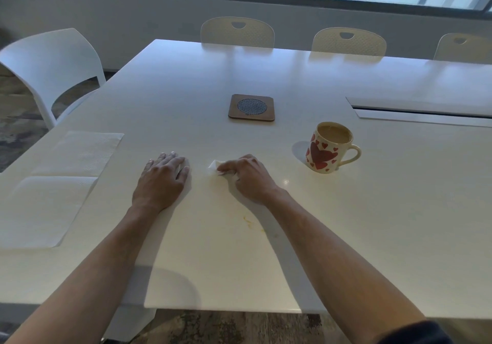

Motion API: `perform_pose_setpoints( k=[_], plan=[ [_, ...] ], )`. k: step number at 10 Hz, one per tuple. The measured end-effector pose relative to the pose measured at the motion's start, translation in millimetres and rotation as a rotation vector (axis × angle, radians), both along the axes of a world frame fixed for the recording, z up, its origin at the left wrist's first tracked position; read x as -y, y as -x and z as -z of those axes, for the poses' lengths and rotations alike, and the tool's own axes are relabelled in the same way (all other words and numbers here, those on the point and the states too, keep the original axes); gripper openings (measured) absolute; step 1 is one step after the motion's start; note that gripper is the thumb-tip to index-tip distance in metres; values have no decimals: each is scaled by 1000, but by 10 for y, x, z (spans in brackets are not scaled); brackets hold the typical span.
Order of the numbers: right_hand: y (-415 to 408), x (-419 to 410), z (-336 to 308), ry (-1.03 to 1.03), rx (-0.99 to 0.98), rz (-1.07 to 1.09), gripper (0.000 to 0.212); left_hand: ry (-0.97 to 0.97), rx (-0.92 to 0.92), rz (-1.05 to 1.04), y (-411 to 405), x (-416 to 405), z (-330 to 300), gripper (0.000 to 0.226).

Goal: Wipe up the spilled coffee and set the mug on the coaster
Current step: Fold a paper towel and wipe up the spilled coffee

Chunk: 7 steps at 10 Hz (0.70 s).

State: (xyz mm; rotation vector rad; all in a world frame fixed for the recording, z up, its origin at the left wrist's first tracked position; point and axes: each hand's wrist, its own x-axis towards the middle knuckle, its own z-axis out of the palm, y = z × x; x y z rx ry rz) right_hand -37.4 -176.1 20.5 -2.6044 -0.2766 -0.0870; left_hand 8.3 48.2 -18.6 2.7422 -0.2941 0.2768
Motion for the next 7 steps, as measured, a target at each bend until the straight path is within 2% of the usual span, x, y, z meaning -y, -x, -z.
perform_pose_setpoints(
  k=[3,4,7],
  plan=[
    [324,9,-32,-89,-11,-82,57,9,-1,8,-10,-31,13,41],
    [473,51,-19,-90,-8,-131,45,9,-1,10,-8,-27,11,40],
    [804,263,25,-126,-7,-228,34,3,-5,11,-1,-24,-5,41]
  ],
)
